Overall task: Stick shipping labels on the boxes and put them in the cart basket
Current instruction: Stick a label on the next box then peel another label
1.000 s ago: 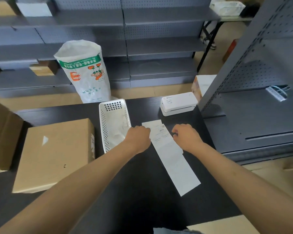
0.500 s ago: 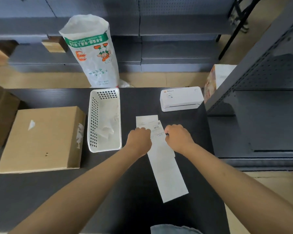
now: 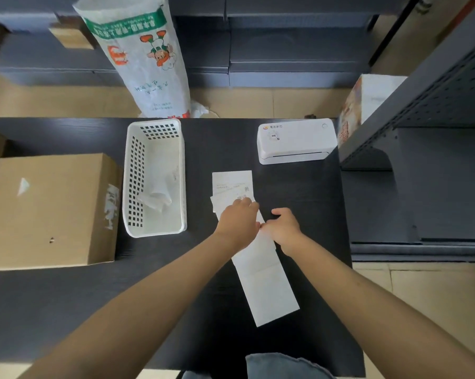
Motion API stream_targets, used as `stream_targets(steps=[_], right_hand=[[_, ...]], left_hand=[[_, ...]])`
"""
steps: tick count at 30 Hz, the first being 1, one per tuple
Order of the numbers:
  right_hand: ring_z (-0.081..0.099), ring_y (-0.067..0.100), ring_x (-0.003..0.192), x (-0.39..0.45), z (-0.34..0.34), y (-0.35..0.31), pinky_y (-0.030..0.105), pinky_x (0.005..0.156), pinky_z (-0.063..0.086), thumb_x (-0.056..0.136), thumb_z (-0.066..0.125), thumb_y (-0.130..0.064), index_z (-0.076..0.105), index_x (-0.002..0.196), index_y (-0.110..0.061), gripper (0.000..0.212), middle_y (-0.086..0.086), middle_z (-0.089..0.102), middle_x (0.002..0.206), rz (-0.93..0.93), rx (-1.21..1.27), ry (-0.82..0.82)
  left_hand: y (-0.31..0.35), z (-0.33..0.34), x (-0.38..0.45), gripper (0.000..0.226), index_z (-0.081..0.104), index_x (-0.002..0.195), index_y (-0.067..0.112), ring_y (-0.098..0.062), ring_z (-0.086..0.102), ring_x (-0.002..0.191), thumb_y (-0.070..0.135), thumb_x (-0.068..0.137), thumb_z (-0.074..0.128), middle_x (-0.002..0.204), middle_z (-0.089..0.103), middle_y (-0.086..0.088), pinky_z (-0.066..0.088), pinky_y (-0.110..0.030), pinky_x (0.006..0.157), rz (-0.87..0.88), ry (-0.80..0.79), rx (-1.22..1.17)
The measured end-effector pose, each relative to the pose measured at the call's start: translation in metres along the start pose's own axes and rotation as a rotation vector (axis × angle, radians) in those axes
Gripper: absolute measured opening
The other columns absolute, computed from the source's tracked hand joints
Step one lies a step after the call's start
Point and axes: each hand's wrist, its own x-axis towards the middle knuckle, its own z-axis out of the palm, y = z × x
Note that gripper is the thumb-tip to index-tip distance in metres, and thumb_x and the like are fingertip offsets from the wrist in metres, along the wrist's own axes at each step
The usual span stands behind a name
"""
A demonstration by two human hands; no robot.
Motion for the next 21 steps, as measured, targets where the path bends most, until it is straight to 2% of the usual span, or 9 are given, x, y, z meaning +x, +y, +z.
stream_targets(steps=[3, 6, 9, 10, 17, 21], right_hand=[[0.055, 0.015, 0.093, -0.001, 0.0, 0.002, 0.027, 0.073, 0.047, 0.078, 0.072, -0.004, 0.051, 0.126, -0.018, 0.054, 0.002, 0.059, 0.112, 0.009, 0.04, 0.018], [0.058, 0.016, 0.091, -0.005, -0.002, -0.002, 0.026, 0.065, 0.048, 0.078, 0.071, -0.002, 0.055, 0.122, -0.02, 0.05, 0.003, 0.062, 0.115, 0.051, 0.125, -0.015], [0.062, 0.021, 0.099, -0.008, -0.006, -0.006, 0.033, 0.076, 0.054, 0.08, 0.068, 0.004, 0.053, 0.128, -0.018, 0.055, 0.006, 0.064, 0.117, 0.132, 0.285, -0.133], [0.062, 0.023, 0.101, -0.009, -0.007, -0.007, 0.033, 0.075, 0.054, 0.08, 0.067, 0.006, 0.052, 0.129, -0.017, 0.056, 0.007, 0.064, 0.118, 0.144, 0.331, -0.163], [0.066, 0.019, 0.09, -0.018, -0.014, -0.009, 0.025, 0.061, 0.053, 0.083, 0.067, 0.004, 0.057, 0.121, -0.017, 0.044, 0.003, 0.067, 0.101, 0.108, 0.446, -0.268], [0.063, 0.021, 0.098, -0.021, -0.013, -0.008, 0.035, 0.08, 0.054, 0.08, 0.074, -0.006, 0.062, 0.097, -0.028, 0.03, 0.002, 0.066, 0.106, 0.042, 0.333, -0.192]], left_hand=[[-0.005, 0.003, 0.0, 0.041, 0.047, 0.134, 0.015, -0.022, 0.049, 0.12, 0.03, 0.096, 0.052, 0.135, 0.05, -0.005, 0.045, -0.034, 0.096, -0.002, 0.011, 0.0], [-0.009, 0.005, -0.002, 0.04, 0.049, 0.132, 0.016, -0.022, 0.051, 0.118, 0.031, 0.096, 0.052, 0.135, 0.051, -0.005, 0.046, -0.034, 0.095, -0.016, 0.003, -0.01], [-0.012, 0.007, -0.003, 0.038, 0.05, 0.131, 0.017, -0.022, 0.052, 0.117, 0.031, 0.096, 0.052, 0.133, 0.052, -0.004, 0.046, -0.034, 0.094, -0.019, -0.003, -0.022], [-0.012, 0.006, -0.003, 0.038, 0.05, 0.131, 0.017, -0.021, 0.052, 0.117, 0.031, 0.096, 0.051, 0.133, 0.053, -0.003, 0.046, -0.034, 0.094, -0.018, -0.001, -0.026], [-0.012, 0.001, -0.004, 0.03, 0.056, 0.122, 0.015, -0.02, 0.056, 0.105, 0.029, 0.098, 0.044, 0.119, 0.06, -0.003, 0.051, -0.034, 0.086, 0.005, 0.039, -0.018], [-0.009, 0.0, -0.007, 0.028, 0.06, 0.118, 0.017, -0.019, 0.058, 0.1, 0.027, 0.097, 0.044, 0.113, 0.063, -0.002, 0.052, -0.032, 0.084, 0.003, 0.04, -0.055]])
